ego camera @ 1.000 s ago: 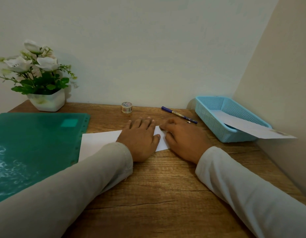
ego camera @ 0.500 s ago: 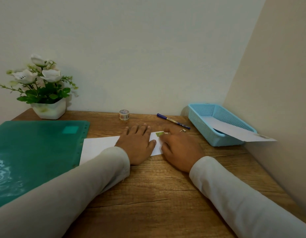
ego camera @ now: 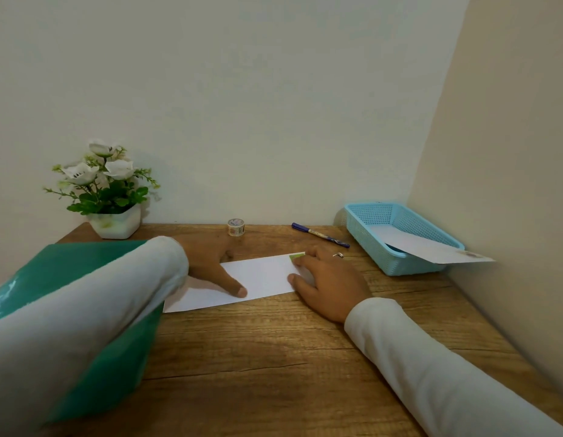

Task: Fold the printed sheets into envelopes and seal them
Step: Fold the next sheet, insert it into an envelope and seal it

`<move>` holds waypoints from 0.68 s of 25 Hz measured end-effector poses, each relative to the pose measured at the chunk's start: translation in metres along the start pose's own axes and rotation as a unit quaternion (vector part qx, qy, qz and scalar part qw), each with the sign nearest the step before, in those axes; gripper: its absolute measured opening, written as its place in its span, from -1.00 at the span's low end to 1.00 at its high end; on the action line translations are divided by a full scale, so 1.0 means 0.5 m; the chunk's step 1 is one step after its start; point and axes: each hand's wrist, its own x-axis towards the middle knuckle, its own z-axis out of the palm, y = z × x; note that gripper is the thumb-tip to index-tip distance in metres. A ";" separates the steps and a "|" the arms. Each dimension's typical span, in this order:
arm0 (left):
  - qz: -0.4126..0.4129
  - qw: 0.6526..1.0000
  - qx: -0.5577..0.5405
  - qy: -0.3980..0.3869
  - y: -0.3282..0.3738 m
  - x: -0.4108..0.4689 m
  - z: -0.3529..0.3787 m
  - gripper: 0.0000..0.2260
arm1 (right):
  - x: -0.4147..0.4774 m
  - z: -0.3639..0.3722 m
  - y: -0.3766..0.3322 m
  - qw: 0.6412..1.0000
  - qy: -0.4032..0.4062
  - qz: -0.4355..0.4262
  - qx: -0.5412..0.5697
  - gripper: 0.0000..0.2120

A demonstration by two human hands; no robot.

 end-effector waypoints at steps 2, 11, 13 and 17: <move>0.001 1.000 -0.015 0.003 -0.001 0.005 0.000 -0.18 | -0.001 0.001 -0.002 1.000 0.006 0.005 0.001 -0.44; -0.004 0.998 -0.063 0.005 -0.012 0.019 0.005 -0.53 | -0.010 -0.003 0.001 0.997 0.025 0.040 0.061 -0.33; 0.013 0.994 -0.105 0.040 -0.022 0.017 0.013 -0.61 | -0.011 -0.005 0.006 0.993 0.039 0.040 0.100 -0.38; 0.090 0.968 -0.202 0.119 -0.027 -0.006 0.028 -0.82 | -0.011 -0.032 0.028 0.965 0.061 0.061 0.248 -0.37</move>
